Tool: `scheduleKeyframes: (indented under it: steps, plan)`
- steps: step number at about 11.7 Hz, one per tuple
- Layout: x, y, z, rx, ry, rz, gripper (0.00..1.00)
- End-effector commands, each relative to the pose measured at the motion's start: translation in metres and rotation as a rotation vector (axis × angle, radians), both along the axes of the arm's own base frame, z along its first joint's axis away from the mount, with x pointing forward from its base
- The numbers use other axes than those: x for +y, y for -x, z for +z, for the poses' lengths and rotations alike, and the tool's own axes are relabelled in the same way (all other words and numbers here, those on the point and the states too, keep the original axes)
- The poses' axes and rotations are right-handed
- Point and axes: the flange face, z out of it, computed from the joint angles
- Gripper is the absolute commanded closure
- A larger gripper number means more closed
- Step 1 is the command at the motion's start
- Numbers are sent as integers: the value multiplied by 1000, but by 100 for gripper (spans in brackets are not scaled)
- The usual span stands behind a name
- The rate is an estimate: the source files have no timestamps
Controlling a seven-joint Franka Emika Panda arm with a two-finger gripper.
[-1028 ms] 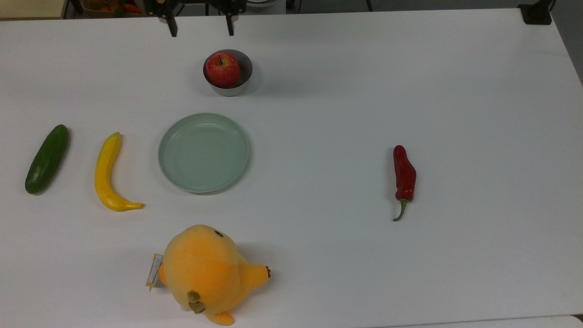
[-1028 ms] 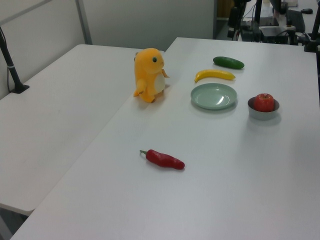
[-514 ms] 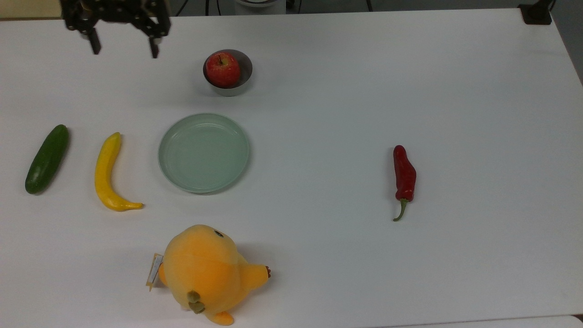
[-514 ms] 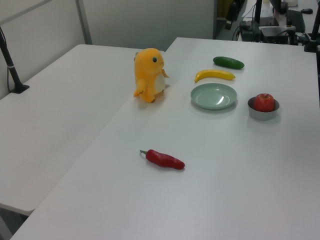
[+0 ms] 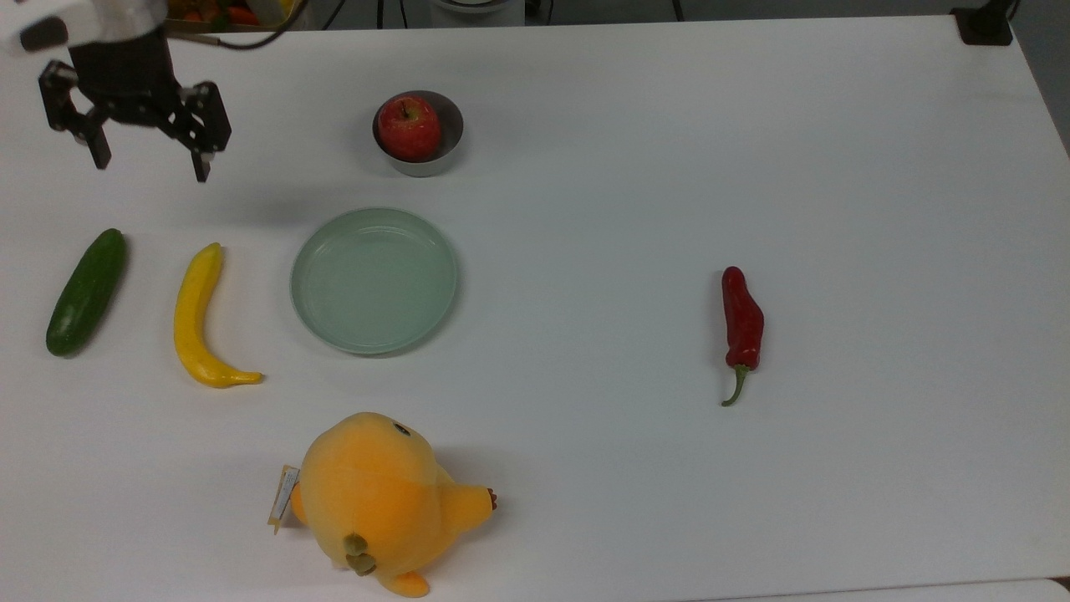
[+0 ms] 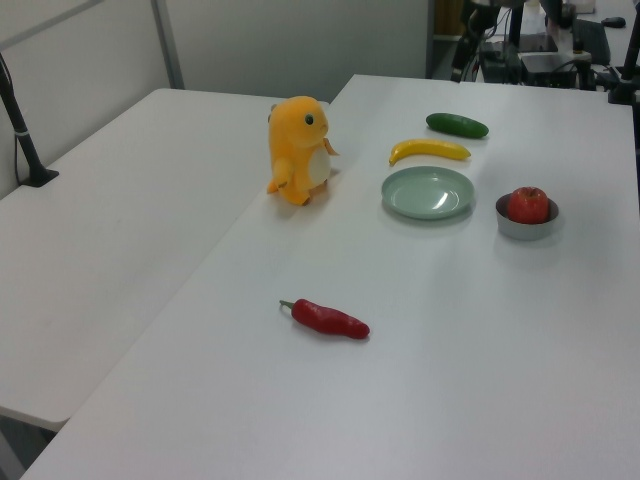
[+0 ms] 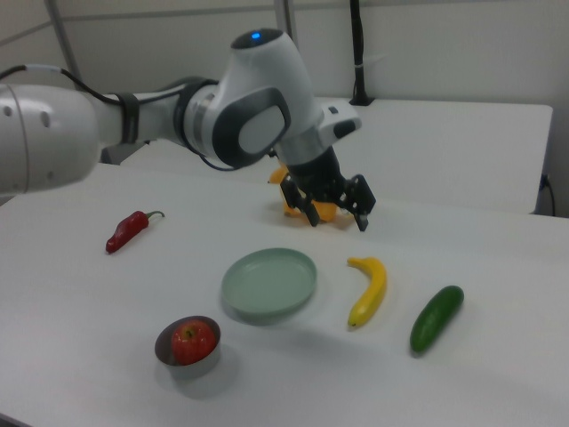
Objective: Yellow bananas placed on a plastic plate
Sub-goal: 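Move the open gripper over the yellow banana and lower it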
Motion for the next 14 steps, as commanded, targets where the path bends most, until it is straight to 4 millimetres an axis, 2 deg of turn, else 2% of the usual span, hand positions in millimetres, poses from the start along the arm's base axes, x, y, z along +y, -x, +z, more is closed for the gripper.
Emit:
scheduleKeyframes:
  steps: [1,9,11,14]
  plan:
    - [-8,-5,-32,36,39,21,0]
    - [-4,-19,-122,137,35,38,0]
    - [-3,-24,-141,116,46,44,0]
    - [-3,-28,-158,110,56,51,0]
